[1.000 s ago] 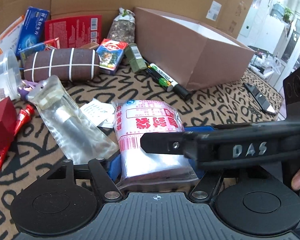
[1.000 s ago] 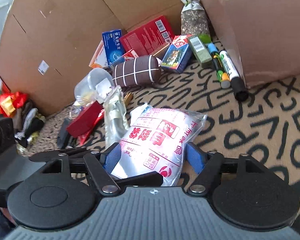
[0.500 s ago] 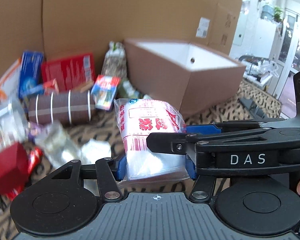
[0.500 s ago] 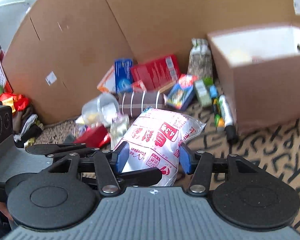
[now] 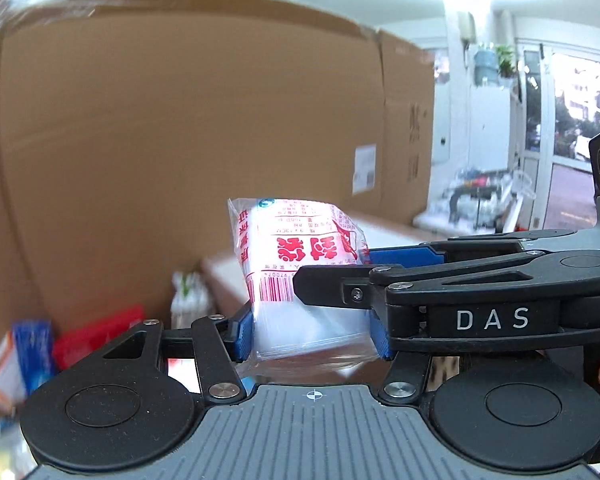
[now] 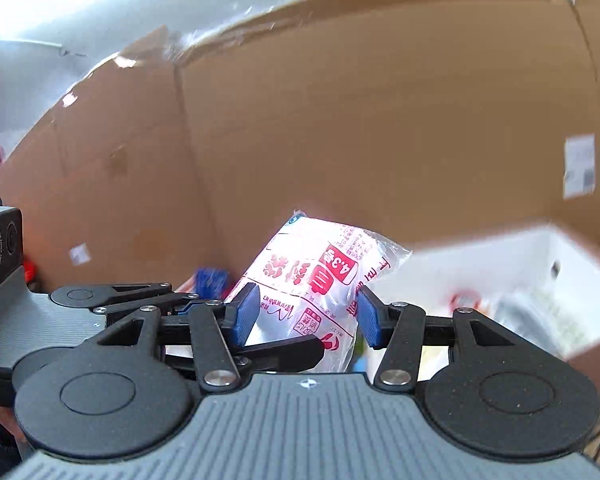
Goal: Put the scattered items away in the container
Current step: 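Lift the white bag with the left tool toward the pink box, then open the left tool to drop the white bag into the box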
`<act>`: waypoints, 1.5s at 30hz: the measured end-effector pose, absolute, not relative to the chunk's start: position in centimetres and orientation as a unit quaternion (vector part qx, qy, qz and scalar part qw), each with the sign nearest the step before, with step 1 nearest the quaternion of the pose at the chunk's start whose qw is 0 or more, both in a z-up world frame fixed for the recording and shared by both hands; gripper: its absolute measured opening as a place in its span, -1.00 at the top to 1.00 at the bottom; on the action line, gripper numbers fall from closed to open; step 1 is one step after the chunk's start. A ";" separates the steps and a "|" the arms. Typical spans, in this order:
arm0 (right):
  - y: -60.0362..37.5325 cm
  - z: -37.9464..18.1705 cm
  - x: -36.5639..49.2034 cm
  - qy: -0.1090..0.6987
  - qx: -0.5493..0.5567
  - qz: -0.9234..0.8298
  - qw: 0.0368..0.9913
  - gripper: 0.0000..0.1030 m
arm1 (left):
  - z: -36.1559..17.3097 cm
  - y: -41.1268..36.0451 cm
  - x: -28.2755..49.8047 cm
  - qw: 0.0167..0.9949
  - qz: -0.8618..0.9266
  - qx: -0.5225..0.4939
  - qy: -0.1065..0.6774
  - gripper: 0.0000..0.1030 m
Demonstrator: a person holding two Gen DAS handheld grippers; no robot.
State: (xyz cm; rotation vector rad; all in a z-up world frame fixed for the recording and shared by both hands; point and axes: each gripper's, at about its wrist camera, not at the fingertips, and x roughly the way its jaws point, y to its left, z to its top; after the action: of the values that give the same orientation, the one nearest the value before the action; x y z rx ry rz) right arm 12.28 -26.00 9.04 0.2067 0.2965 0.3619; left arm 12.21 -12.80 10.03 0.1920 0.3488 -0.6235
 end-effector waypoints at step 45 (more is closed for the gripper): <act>-35.2 5.1 22.2 0.182 0.144 0.034 0.972 -0.99 | 6.1 -25.3 24.7 0.892 -0.361 0.104 0.251 -1.00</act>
State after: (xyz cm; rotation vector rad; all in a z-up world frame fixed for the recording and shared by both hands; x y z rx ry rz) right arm 22.21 -35.17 5.13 0.2903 0.3679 0.0683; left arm 24.71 -25.30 6.13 0.2154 0.5213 -0.7487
